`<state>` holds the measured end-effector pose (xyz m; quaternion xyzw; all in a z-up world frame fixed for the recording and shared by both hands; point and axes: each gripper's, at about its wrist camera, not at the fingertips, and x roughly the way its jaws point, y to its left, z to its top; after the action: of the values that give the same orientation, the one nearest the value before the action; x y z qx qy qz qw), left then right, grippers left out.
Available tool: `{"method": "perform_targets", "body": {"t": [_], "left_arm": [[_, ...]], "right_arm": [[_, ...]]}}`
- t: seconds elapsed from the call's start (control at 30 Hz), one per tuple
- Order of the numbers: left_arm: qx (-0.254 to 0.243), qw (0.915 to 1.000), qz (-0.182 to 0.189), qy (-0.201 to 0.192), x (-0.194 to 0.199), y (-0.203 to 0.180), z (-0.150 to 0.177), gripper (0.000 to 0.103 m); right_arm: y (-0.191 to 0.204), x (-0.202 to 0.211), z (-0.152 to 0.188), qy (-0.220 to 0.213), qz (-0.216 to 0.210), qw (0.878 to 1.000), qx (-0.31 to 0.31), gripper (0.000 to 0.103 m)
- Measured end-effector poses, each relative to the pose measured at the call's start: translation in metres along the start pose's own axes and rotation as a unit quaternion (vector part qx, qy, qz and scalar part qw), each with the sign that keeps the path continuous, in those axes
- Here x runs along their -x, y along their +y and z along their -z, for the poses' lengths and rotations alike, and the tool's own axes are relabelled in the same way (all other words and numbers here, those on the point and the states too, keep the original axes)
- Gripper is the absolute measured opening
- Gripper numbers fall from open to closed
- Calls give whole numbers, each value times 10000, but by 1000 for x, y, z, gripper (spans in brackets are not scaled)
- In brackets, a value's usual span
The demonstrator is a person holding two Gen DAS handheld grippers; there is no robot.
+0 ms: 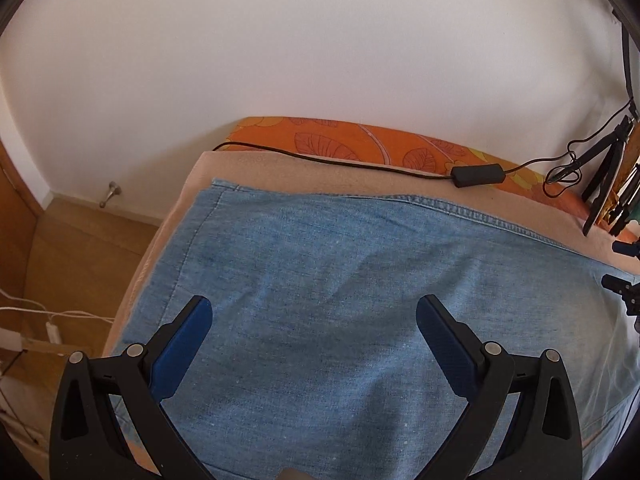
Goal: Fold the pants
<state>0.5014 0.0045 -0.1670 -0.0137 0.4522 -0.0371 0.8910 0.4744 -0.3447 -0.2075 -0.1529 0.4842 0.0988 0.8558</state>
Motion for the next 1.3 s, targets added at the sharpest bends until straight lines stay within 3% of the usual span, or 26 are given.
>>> {"method": "perform_targets", "body": {"t": [0.2,0.3,0.33,0.37,0.43,0.47,0.7,0.87,1.1,1.3], "left_arm": [[215,9996,68,148,-16,7,1,101],[360,9991,92,216,-24,13,5,101],[414,9988,96,237,-27,15,6,101],[468,9985,109,269,-29,17,8,101],[452,9987,69,221,-30,16,8,101],[443,9987,62,245,-30,15,8,101],[671,9976,185,-59,-2,17,-4,101],[1237,9910,454,-244,18,19,-24,101],[1565,9845,670,421,-7,7,-23,101],[1745,9786,579,923,-33,-1,-17,101]], "right_arm": [[-5,-9,4,36,-268,9995,-162,92],[-1,-1,11,-21,-644,9974,-312,60],[4,3,13,-27,-563,9981,-239,50],[11,6,13,-12,-532,9985,-135,33],[24,11,13,80,-252,9996,68,16],[29,15,14,112,-133,9997,159,12],[62,85,31,-372,64,9983,434,9],[97,121,60,-470,8,9949,889,9],[127,121,79,-381,-118,9923,1174,9],[128,127,83,-460,-68,9919,1180,9]]}}
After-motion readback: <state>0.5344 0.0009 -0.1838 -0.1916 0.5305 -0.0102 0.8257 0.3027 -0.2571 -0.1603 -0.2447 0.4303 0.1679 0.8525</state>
